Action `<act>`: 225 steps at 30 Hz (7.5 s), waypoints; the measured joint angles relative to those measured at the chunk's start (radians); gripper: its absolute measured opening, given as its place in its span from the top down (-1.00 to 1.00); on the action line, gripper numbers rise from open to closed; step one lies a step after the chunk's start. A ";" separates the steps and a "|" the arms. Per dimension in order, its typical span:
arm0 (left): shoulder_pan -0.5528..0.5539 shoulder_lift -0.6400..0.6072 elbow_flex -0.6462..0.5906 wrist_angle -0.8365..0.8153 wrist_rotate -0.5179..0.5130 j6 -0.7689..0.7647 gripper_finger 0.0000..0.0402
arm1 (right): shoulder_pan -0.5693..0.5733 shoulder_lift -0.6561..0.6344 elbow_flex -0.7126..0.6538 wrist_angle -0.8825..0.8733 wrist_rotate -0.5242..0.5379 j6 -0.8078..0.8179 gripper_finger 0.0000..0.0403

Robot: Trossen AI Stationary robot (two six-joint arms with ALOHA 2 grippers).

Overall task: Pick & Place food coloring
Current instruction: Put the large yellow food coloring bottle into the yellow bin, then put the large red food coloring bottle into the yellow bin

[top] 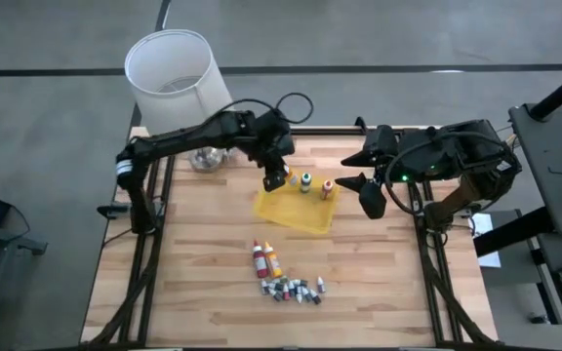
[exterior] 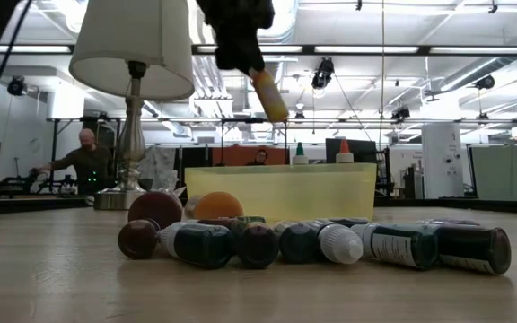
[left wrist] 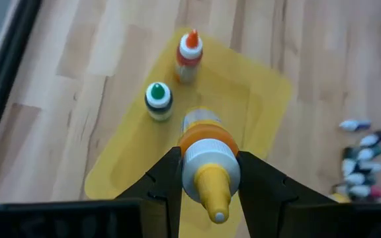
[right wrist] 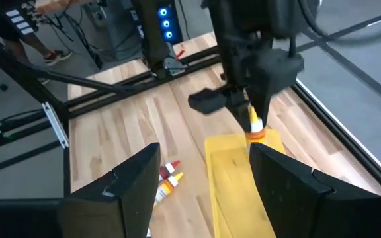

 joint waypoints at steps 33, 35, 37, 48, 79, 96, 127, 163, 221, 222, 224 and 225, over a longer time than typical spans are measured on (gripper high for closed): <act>0.083 0.238 0.014 -0.122 -0.228 0.105 0.53 | 0.000 0.000 0.000 -0.011 0.002 0.008 -0.11; 0.087 0.241 0.014 -0.122 -0.228 0.105 0.53 | 0.000 0.000 0.000 -0.011 0.002 0.008 -0.11; 0.089 0.241 0.014 -0.121 -0.228 0.105 0.53 | 0.000 0.000 0.000 -0.011 0.002 0.008 -0.11; 0.092 0.246 -0.002 -0.103 -0.223 0.105 0.53 | 0.000 0.000 0.000 -0.011 0.002 0.008 -0.11; 0.093 0.245 -0.075 -0.034 -0.227 0.053 0.17 | 0.000 0.000 0.000 -0.011 0.000 0.008 -0.11; 0.084 0.245 0.133 -0.225 -0.227 -0.035 0.09 | 0.000 0.000 0.000 -0.011 0.001 0.006 -0.11; -0.441 0.141 0.405 -0.512 -0.204 -0.267 0.09 | 0.001 0.000 0.000 -0.051 -0.008 0.003 -0.11; -0.594 -0.026 -0.355 -0.215 -0.140 0.116 0.09 | 0.001 0.000 0.000 -0.073 -0.016 0.004 -0.11; -0.530 -0.248 -0.739 0.321 -0.164 0.446 0.09 | 0.000 0.000 -0.002 -0.072 -0.015 0.001 -0.11; -0.530 -0.242 -0.739 0.321 -0.159 0.487 0.09 | 0.000 0.000 -0.002 -0.072 -0.015 0.003 -0.11; -0.526 -0.231 -0.739 0.325 -0.156 0.547 0.09 | 0.000 0.000 -0.002 -0.072 -0.015 0.005 -0.11; -0.522 -0.226 -0.739 0.329 -0.151 0.566 0.09 | 0.000 0.000 -0.002 -0.072 -0.015 0.008 -0.11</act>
